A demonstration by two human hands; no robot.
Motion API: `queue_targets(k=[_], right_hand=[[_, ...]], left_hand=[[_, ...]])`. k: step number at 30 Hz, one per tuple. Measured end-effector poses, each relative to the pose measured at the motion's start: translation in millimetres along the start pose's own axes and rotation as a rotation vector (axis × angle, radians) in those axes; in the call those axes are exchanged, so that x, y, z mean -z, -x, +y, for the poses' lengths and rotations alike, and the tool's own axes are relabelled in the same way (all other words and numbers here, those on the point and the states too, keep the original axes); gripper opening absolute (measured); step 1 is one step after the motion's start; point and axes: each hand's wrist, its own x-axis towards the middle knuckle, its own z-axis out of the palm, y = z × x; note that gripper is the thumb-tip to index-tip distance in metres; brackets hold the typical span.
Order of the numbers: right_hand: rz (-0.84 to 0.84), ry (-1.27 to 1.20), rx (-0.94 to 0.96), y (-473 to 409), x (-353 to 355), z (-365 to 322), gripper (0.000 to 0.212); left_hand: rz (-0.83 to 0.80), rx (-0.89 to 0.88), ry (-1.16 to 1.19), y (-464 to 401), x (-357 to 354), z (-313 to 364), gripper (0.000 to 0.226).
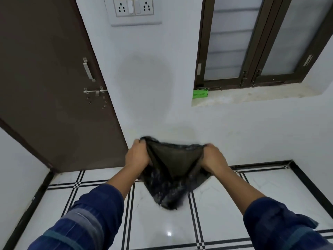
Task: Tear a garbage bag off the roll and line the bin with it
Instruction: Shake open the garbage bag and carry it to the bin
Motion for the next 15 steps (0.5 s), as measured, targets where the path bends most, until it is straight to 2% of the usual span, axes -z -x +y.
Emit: queue_targets(k=[1, 3, 4, 5, 6, 7, 9, 10, 11, 13, 15], right_hand=[[0.177, -0.116, 0.083, 0.9, 2.7, -2.5, 0.048], [0.494, -0.196, 0.278, 4.7, 1.2, -3.9, 0.056], [0.583, -0.232, 0.333, 8.7, -0.5, -3.1, 0.061], [0.571, -0.263, 0.322, 11.6, -7.5, 1.1, 0.064], [0.418, -0.214, 0.293, 13.5, -16.7, 9.3, 0.064], [0.137, -0.062, 0.239, 17.1, -22.4, 16.4, 0.059], [-0.454, 0.427, 0.112, 26.4, -26.6, 23.5, 0.042], [-0.64, 0.528, 0.05, 27.1, -29.1, 27.3, 0.032], [-0.677, 0.478, 0.008, 24.2, -28.6, 29.2, 0.024], [-0.533, 0.267, -0.056, 10.9, -29.8, 33.2, 0.025], [-0.394, -0.073, -0.166, -0.3, -24.6, 33.4, 0.028]], left_hand=[[0.198, -0.035, 0.047, 1.3, 1.2, 3.0, 0.044], [0.444, -0.138, 0.141, 9.2, 0.7, 6.6, 0.061], [0.493, -0.169, 0.164, 12.2, -5.3, 4.0, 0.065], [0.476, -0.184, 0.14, 13.6, -14.3, -1.2, 0.066], [0.343, -0.191, 0.058, 15.6, -23.2, -8.0, 0.063], [0.111, -0.196, -0.072, 17.6, -33.6, -16.9, 0.062], [-0.383, -0.185, -0.279, 20.1, -48.3, -32.7, 0.068], [-0.499, -0.149, -0.265, 22.3, -50.2, -37.0, 0.067], [-0.492, -0.13, -0.181, 21.0, -50.5, -39.6, 0.062], [-0.364, -0.095, 0.018, 15.3, -47.9, -39.1, 0.054], [-0.238, -0.098, 0.166, 9.1, -43.7, -35.3, 0.056]])
